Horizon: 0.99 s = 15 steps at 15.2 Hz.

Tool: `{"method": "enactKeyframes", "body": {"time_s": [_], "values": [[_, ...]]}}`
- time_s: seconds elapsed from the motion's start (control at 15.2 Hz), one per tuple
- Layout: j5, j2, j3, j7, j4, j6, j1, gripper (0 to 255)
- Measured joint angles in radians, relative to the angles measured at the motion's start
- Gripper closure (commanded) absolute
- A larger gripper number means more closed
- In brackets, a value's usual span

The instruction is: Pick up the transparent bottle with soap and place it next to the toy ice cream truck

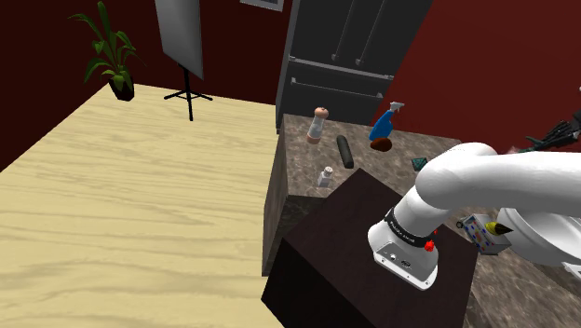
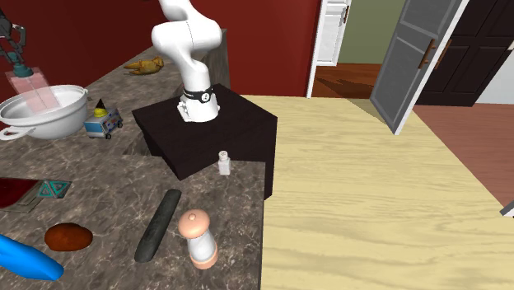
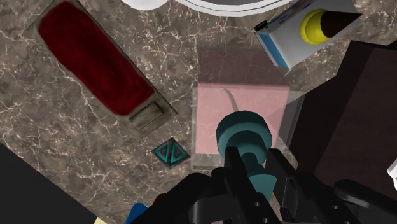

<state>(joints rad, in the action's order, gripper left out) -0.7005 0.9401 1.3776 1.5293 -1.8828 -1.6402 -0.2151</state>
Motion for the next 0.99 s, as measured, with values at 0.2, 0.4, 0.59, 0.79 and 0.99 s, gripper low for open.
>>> {"method": "enactKeyframes", "body": {"time_s": [0.2,0.4,0.59,0.79,0.99], "values": [[-0.019,0.013,0.020,-0.005,-0.035,-0.033,-0.005,255],[-0.036,0.023,0.041,-0.007,-0.059,-0.060,-0.006,255],[-0.052,0.032,0.062,-0.013,-0.081,-0.087,-0.003,255],[-0.074,0.043,0.087,-0.016,-0.108,-0.118,-0.004,255],[-0.094,0.054,0.114,-0.018,-0.125,-0.146,0.001,255]]}}
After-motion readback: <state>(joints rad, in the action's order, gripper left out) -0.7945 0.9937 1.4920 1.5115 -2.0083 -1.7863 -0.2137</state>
